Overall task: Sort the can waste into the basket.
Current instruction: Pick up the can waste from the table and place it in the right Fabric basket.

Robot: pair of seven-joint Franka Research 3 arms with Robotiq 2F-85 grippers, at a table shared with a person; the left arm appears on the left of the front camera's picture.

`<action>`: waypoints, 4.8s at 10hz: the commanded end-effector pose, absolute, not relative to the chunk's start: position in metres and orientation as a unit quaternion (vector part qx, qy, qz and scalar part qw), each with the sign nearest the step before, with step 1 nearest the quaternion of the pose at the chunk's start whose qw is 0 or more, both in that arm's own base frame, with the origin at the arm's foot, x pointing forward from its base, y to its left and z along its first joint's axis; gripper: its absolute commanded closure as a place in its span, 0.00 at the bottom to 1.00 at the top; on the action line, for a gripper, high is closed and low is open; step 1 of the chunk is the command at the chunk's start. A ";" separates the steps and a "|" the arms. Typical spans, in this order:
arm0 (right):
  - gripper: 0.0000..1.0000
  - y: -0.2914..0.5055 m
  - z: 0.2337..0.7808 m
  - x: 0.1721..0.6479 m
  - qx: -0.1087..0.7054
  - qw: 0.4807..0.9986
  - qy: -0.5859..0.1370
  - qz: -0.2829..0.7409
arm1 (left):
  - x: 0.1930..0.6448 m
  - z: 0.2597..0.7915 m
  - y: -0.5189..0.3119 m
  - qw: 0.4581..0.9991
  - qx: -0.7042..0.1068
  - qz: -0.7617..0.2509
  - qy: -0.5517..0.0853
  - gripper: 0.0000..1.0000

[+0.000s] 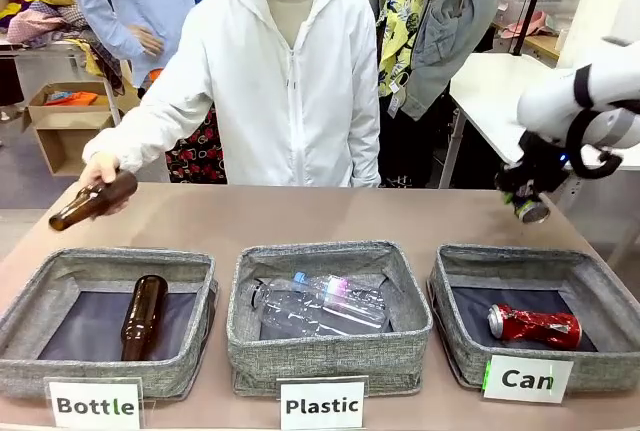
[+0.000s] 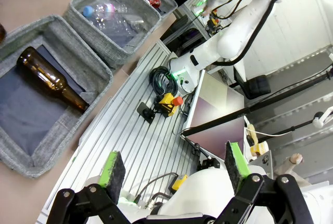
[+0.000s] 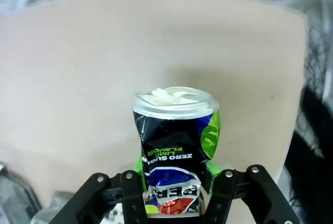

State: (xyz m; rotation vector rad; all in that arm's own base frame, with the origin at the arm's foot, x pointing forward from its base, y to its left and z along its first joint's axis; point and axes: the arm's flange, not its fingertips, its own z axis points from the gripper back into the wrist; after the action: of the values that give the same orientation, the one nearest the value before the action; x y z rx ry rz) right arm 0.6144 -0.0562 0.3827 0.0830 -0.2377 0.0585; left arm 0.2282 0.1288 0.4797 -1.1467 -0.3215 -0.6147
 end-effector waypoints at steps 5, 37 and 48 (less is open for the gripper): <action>0.76 -0.024 0.470 0.450 0.147 0.895 -0.184 0.379 | 0.227 0.482 0.130 0.782 -0.535 -0.282 -0.148 0.00; 0.00 -0.084 0.445 0.439 0.633 0.699 -0.264 -0.201 | 0.227 0.482 0.130 0.782 -0.535 -0.282 -0.148 0.00; 0.00 -0.092 0.455 0.428 0.567 0.806 -0.157 0.062 | 0.227 0.482 0.130 0.782 -0.535 -0.282 -0.148 0.00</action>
State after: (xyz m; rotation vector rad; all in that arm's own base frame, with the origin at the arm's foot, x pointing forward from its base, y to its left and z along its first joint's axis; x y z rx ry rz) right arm 0.4281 -0.0894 0.4531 1.2120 -0.3317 0.1080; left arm 0.2282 0.1288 0.4798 -1.1466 -0.3217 -0.6146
